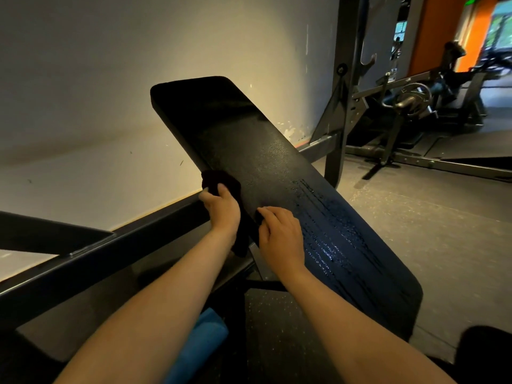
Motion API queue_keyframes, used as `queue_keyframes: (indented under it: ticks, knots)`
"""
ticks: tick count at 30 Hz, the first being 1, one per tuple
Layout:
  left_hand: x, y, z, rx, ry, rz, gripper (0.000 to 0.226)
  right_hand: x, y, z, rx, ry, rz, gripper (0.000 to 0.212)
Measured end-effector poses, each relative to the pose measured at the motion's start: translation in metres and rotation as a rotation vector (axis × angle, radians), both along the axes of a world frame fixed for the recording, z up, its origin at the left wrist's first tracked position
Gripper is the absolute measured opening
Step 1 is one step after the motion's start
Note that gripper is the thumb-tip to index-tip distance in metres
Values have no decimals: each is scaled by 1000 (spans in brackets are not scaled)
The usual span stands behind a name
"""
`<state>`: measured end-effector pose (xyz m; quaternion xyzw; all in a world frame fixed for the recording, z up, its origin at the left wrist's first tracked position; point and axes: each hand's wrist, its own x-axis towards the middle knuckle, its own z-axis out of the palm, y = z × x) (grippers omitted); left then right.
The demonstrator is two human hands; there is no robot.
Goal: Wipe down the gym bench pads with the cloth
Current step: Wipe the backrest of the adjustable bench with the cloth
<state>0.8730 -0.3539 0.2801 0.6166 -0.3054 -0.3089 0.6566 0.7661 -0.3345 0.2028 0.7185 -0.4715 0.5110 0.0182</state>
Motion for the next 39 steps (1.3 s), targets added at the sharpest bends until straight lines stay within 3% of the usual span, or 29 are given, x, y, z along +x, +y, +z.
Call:
queue_keyframes:
  ticks: [11,14,17,21,25,28,35,39]
  knots:
    - [-44,60,-46,82,-171,-175,61,-18,29,-3,191,-174,141,35]
    - [-55,81,-66,86,-146,-260,53,-24,44,-13,186,-213,138,36]
    - [-55,92,-82,131,-59,-360,50,-28,56,-21,108,-132,105,34]
    - [-42,91,-74,67,-61,-440,41,-27,65,-25,99,-38,219,41]
    - [-31,82,-42,-42,29,-505,30,-16,56,-6,158,-11,326,73]
    - [-28,77,-39,-37,6,-546,36,-6,43,10,143,-83,241,66]
    - [-35,73,-67,-46,-153,-527,42,-35,42,-12,100,13,15,41]
    - [-24,67,-83,-50,-8,-410,34,-77,60,-48,209,-126,-193,43]
